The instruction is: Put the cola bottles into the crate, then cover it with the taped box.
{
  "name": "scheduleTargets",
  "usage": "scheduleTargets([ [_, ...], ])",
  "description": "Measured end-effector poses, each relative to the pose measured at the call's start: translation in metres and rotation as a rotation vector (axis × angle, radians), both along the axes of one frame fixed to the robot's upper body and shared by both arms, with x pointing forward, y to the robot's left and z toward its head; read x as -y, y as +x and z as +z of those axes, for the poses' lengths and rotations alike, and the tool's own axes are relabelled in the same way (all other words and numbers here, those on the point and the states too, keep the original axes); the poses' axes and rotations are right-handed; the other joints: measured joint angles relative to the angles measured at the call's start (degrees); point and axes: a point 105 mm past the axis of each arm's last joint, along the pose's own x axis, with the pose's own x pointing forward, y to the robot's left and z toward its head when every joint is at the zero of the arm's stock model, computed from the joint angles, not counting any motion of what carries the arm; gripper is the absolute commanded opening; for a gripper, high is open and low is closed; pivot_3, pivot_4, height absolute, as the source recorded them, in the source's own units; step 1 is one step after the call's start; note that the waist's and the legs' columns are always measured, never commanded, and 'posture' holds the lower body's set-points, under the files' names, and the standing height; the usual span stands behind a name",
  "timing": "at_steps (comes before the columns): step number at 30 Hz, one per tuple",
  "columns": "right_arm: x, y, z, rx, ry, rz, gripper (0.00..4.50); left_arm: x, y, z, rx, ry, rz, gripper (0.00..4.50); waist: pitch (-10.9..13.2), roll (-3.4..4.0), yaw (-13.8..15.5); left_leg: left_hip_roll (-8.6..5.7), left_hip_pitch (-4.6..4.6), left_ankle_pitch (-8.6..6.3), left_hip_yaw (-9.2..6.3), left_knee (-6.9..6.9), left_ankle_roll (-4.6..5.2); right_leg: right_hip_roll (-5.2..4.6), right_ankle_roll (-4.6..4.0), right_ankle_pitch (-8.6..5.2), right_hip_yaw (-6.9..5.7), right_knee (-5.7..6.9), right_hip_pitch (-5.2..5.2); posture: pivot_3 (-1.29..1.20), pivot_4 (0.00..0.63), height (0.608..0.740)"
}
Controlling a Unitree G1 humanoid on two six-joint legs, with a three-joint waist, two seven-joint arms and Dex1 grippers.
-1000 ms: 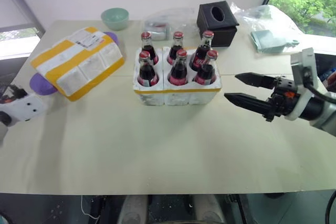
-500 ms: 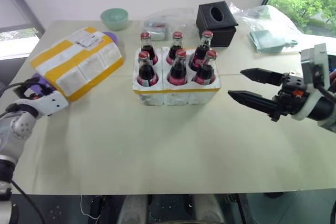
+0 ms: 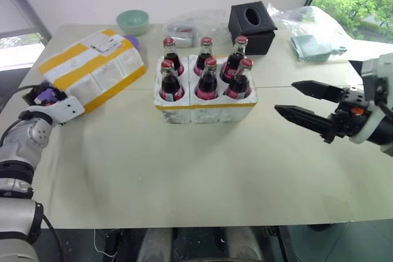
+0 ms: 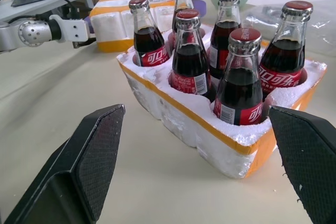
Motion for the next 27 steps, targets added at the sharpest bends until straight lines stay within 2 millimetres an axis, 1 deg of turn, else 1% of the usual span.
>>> scheduleTargets([
  [3,0.0,0.0,0.0,0.004,0.002,-0.008,4.43,-0.003,0.0,-0.002,-0.013,0.006,0.024,4.5,0.0,-0.01,0.02,0.0,0.0,0.0,0.0,0.03,0.0,0.0,0.01,0.0,0.0,0.0,0.01,0.0,0.15,0.739],
  [8,0.001,0.001,0.001,0.018,0.009,-0.016,4.43,-0.004,0.006,0.0,-0.015,-0.005,0.053,4.5,-0.02,-0.03,0.09,-0.01,-0.01,0.0,0.0,0.08,-0.01,0.0,0.02,0.01,0.0,0.0,0.03,0.0,0.15,0.739],
  [12,0.0,0.001,0.002,0.031,0.021,-0.014,4.43,0.007,0.019,0.003,-0.013,-0.022,0.044,4.5,-0.05,-0.09,0.25,-0.03,-0.02,0.0,-0.01,0.16,-0.01,0.0,0.06,0.03,0.0,0.0,0.08,0.0,0.15,0.739],
  [13,0.0,0.001,0.002,0.033,0.022,-0.014,4.5,0.01,0.022,0.004,-0.011,-0.029,0.04,3.96,-0.06,-0.11,0.2,-0.03,-0.03,0.0,-0.01,0.17,-0.01,0.0,0.07,0.03,0.0,-0.01,0.09,0.0,0.15,0.739],
  [14,0.0,0.001,0.002,0.034,0.023,-0.015,4.5,0.011,0.023,0.004,-0.012,-0.033,0.041,3.69,-0.07,-0.13,0.15,-0.03,-0.03,0.0,-0.01,0.18,-0.01,0.0,0.07,0.04,0.0,-0.01,0.1,0.0,0.15,0.739],
  [17,0.001,0.002,0.002,0.038,0.024,-0.021,4.5,0.011,0.024,0.005,-0.018,-0.041,0.049,2.11,-0.07,-0.13,-0.12,-0.02,-0.03,0.0,-0.01,0.18,0.0,0.0,0.08,0.04,0.0,0.01,0.09,0.0,0.15,0.739],
  [18,0.002,0.002,0.001,0.036,0.024,-0.025,4.5,0.011,0.024,0.004,-0.02,-0.042,0.051,1.67,-0.07,-0.13,-0.11,-0.03,-0.02,0.0,-0.02,0.18,0.0,0.0,0.08,0.04,0.0,0.02,0.09,0.0,0.15,0.739],
  [19,0.003,0.002,-0.001,0.031,0.024,-0.03,4.5,0.01,0.024,0.005,-0.014,-0.042,0.057,1.08,-0.08,-0.13,-0.1,-0.03,-0.02,0.0,-0.02,0.19,0.0,0.0,0.08,0.04,0.0,0.03,0.09,0.0,0.15,0.739],
  [20,0.003,0.002,-0.002,0.029,0.024,-0.031,4.5,0.009,0.025,0.008,-0.004,-0.042,0.061,0.73,-0.08,-0.14,-0.06,-0.02,-0.02,0.0,-0.02,0.19,0.0,0.0,0.08,0.04,0.0,0.03,0.1,0.0,0.15,0.739],
  [21,0.003,0.002,-0.002,0.027,0.025,-0.032,4.5,0.008,0.025,0.011,0.004,-0.047,0.069,0.49,-0.09,-0.14,-0.02,-0.03,-0.01,0.0,-0.02,0.21,0.0,0.0,0.09,0.05,0.01,0.02,0.12,0.0,0.15,0.739],
  [27,0.004,0.001,-0.005,0.025,0.028,-0.039,4.5,0.006,0.025,0.01,0.001,-0.051,0.077,0.49,-0.09,-0.15,-0.06,-0.03,0.04,0.0,-0.02,0.21,0.0,0.0,0.09,0.05,0.01,0.03,0.17,0.0,0.15,0.739],
])
